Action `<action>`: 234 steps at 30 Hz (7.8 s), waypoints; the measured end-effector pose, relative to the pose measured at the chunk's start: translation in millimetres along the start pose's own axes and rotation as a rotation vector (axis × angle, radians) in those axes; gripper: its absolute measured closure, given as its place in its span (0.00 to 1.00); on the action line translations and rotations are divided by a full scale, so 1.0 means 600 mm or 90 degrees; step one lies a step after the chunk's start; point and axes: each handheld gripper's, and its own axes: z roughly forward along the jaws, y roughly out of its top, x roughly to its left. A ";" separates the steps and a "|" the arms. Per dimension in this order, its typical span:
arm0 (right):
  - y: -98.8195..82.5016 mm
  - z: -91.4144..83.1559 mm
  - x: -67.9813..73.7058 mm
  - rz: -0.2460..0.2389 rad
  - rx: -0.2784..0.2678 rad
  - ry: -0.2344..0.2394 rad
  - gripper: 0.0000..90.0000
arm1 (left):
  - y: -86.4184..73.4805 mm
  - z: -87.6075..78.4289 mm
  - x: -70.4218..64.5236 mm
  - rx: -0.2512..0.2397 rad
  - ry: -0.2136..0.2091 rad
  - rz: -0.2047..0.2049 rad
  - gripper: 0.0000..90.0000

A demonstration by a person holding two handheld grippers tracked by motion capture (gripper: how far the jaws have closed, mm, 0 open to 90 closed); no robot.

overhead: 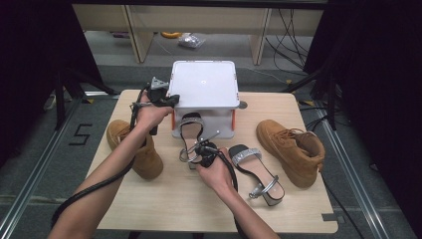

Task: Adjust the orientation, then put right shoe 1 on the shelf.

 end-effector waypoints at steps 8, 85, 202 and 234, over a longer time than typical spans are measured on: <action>0.011 -0.010 -0.005 -0.020 -0.045 -0.013 1.00 | 0.001 0.000 0.000 0.001 0.000 0.002 0.99; 0.144 0.032 -0.011 0.054 -0.163 -0.066 1.00 | 0.001 -0.002 -0.002 0.007 -0.009 0.007 1.00; 0.050 -0.047 -0.097 -0.007 -0.120 -0.091 0.71 | 0.002 -0.003 -0.004 0.007 -0.012 0.003 1.00; -0.081 -0.157 -0.222 0.056 0.049 -0.113 0.51 | 0.004 -0.003 -0.002 0.019 -0.012 0.009 1.00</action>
